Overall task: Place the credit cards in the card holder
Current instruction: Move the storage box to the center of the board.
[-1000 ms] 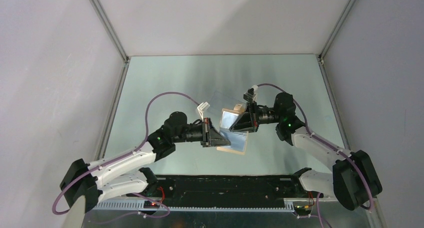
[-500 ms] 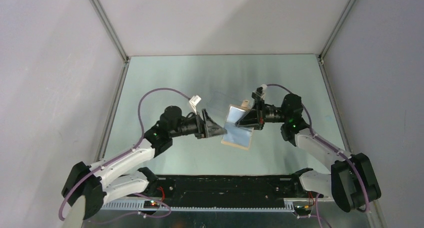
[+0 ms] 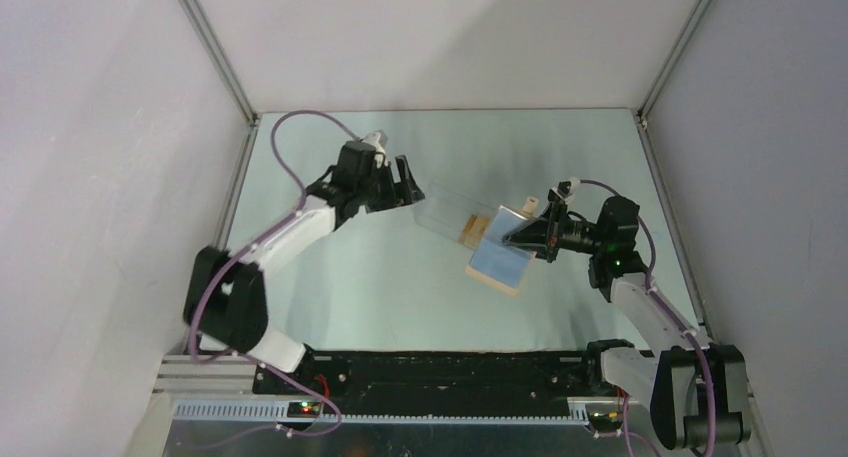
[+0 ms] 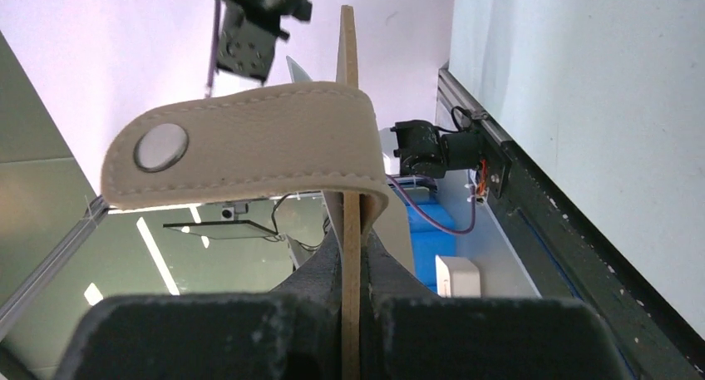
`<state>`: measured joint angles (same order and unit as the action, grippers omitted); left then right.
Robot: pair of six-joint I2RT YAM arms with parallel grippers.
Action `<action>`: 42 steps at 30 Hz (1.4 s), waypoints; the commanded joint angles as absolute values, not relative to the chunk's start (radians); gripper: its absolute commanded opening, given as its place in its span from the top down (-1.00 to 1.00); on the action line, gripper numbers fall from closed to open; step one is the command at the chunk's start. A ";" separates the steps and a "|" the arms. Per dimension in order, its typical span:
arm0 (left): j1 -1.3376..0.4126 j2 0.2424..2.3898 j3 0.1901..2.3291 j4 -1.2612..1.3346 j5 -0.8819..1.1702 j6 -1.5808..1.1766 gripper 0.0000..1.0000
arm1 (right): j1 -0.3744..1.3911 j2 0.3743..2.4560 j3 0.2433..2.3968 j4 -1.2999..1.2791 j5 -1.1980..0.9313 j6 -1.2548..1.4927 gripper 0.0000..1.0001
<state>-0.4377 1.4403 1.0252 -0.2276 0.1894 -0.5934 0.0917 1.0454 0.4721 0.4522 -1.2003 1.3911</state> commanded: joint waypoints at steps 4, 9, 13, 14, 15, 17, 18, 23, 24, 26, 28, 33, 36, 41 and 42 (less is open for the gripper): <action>-0.435 1.769 1.259 -0.396 0.130 -0.425 -0.60 | 0.054 1.011 0.476 0.281 -1.247 1.254 1.00; -0.442 1.887 1.330 -0.402 0.178 -0.416 -0.51 | 0.024 1.017 0.476 0.228 -1.257 1.202 1.00; -0.444 1.929 1.350 -0.405 0.176 -0.423 -0.35 | 0.012 1.028 0.476 0.205 -1.260 1.176 1.00; -0.444 1.933 1.351 -0.404 0.171 -0.427 -0.30 | 0.011 1.029 0.476 0.201 -1.259 1.172 1.00; -0.444 1.942 1.355 -0.406 0.170 -0.429 -0.16 | 0.008 1.031 0.476 0.192 -1.258 1.162 1.00; -0.444 1.947 1.352 -0.411 0.171 -0.439 0.09 | 0.008 1.035 0.476 0.181 -1.255 1.149 1.00; -0.444 1.946 1.349 -0.412 0.168 -0.448 0.24 | 0.008 1.037 0.476 0.174 -1.252 1.136 1.00; -0.443 1.891 1.276 -0.422 0.097 -0.498 0.65 | 0.007 1.048 0.476 0.126 -1.228 1.088 1.00; -0.443 1.878 1.246 -0.423 0.085 -0.513 0.77 | 0.007 1.049 0.476 0.121 -1.217 1.076 1.00; -0.443 1.816 1.202 -0.423 0.046 -0.539 0.88 | 0.008 1.047 0.476 0.101 -1.196 1.058 1.00; -0.442 1.766 1.155 -0.428 0.013 -0.560 0.95 | 0.008 1.043 0.476 0.087 -1.166 1.042 1.00; -0.441 1.654 1.049 -0.435 -0.053 -0.598 1.00 | 0.031 1.045 0.476 0.080 -1.073 1.009 1.00; -0.442 1.596 0.996 -0.462 -0.069 -0.580 1.00 | 0.070 1.061 0.476 0.075 -1.019 0.990 1.00; -0.442 1.508 0.938 -0.538 -0.098 -0.555 0.91 | 0.127 1.081 0.474 0.036 -0.894 0.959 1.00; -0.442 1.496 0.932 -0.547 -0.105 -0.553 0.89 | 0.131 1.080 0.467 0.034 -0.875 0.959 1.00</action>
<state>-0.4408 1.5890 0.9474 -0.5114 -0.0662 -0.5575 0.1028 1.0771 0.4713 0.0559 -0.9928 0.9966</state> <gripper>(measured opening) 0.038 0.036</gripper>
